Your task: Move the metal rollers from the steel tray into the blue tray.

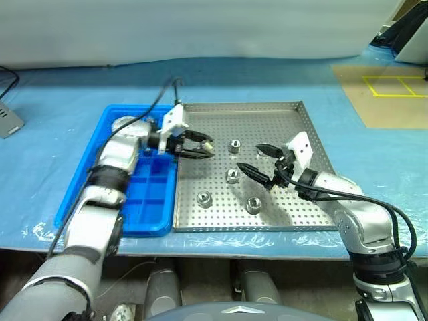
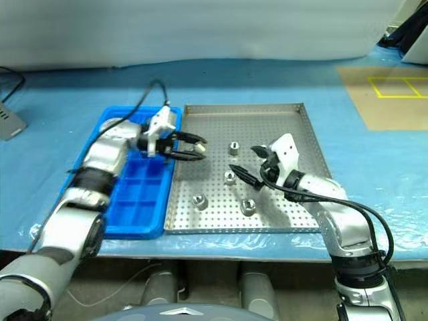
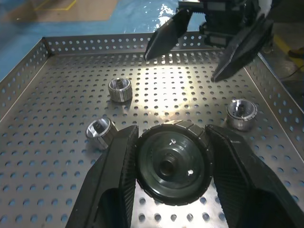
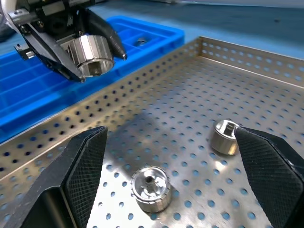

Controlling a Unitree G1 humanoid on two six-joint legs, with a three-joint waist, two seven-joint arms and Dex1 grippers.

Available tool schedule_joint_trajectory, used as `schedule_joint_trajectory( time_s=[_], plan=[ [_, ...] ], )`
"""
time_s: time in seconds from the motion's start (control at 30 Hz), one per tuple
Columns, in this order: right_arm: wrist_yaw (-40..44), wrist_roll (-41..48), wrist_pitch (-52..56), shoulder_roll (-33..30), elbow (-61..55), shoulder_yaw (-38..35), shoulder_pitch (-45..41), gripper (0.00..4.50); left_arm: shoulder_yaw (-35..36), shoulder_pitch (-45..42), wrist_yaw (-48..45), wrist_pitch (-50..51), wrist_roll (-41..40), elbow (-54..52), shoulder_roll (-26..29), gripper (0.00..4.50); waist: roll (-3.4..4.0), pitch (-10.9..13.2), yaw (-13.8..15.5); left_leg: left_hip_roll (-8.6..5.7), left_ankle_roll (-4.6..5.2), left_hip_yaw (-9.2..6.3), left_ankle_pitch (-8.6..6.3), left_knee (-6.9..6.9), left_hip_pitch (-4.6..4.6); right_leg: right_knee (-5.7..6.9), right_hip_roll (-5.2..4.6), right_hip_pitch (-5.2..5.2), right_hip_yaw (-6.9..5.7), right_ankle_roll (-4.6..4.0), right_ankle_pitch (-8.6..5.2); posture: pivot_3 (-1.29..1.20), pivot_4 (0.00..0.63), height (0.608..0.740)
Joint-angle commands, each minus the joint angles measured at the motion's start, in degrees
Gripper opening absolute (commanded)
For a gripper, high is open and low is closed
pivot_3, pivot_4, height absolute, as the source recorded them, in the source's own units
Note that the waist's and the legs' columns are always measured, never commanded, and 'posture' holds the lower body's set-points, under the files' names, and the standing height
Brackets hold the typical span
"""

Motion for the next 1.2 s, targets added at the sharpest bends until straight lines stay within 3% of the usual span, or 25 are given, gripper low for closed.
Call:
schedule_joint_trajectory(
  time_s=[0.03, 0.23, 0.4, 0.57, 0.7, 0.87, 1.2],
  plan=[
    [5.83, 1.67, -0.32, -1.27, 1.11, 2.79, -4.17, 4.5, 5.58, 4.97, 4.89, 7.37, -4.68, -15.18, 5.84, 1.9, -0.01, 0.02, 0.08, 0.0, -0.08, -0.01, 0.05, -0.09, -0.01, 0.0, 0.0, 0.0, -0.07, -0.01, -0.01, -0.21, 0.15, 0.74],
    [12.39, -0.01, -4.17, 1.77, 10.66, 8.04, -14.45, 4.5, 13.01, 15.38, 16.86, 12.8, -5.15, -24.86, 11.89, 1.9, 0.02, 0.03, 1.35, 0.01, -0.28, -0.1, 0.17, -0.17, 0.03, 0.08, -0.01, -0.02, -0.15, -0.01, -0.01, -0.04, 0.15, 0.74],
    [16.65, -1.6, -7.37, 5.19, 18.24, 11.02, -20.59, 4.5, 20.67, 26.01, 26.9, 15.83, -5.63, -31.01, 13.5, 1.9, -0.02, 0.04, 2.85, 0.01, -0.4, -0.18, 0.24, -0.28, -0.1, 0.07, 0.04, -0.12, -0.32, -0.09, -0.06, 0.11, 0.15, 0.74],
    [20.31, -3.63, -9.75, 7.16, 23.2, 13.29, -23.97, 4.5, 28.33, 36.76, 36.31, 18.59, -7.81, -35.49, 10.55, 1.9, -0.02, 0.04, 5.52, 0.02, -0.41, -0.3, 0.25, -0.35, -0.22, 0.05, 0.04, -0.12, -0.58, -0.26, -0.17, 0.2, 0.15, 0.74],
    [22.34, -4.9, -10.87, 7.57, 25.73, 13.88, -25.25, 4.5, 29.43, 43.57, 39.07, 18.19, -8.82, -38.91, 9.1, 1.9, -0.08, 0.05, 7.37, 0.03, -0.44, -0.35, 0.26, -0.31, -0.22, 0.08, 0.0, -0.09, -0.61, -0.26, -0.17, 0.24, 0.15, 0.74],
    [23.54, -5.7, -11.43, 8.32, 26.74, 13.85, -26.07, 4.5, 27.69, 45.83, 42.37, 17.81, -8.77, -38.47, 7.97, 1.9, -0.09, 0.05, 9.01, 0.05, -0.51, -0.37, 0.31, -0.3, -0.12, 0.18, -0.02, -0.01, -0.61, -0.24, -0.17, 0.24, 0.15, 0.74],
    [21.91, -7.06, -11.78, 8.24, 25.21, 12.98, -24.01, 4.5, 24.67, 41.15, 45.55, 18.24, -8.49, -32.28, 9.29, 1.9, -0.14, 0.01, 8.54, 0.04, -0.57, -0.41, 0.34, -0.29, -0.11, 0.23, 0.05, -0.05, -0.6, -0.23, -0.17, 0.17, 0.15, 0.74]
  ],
)
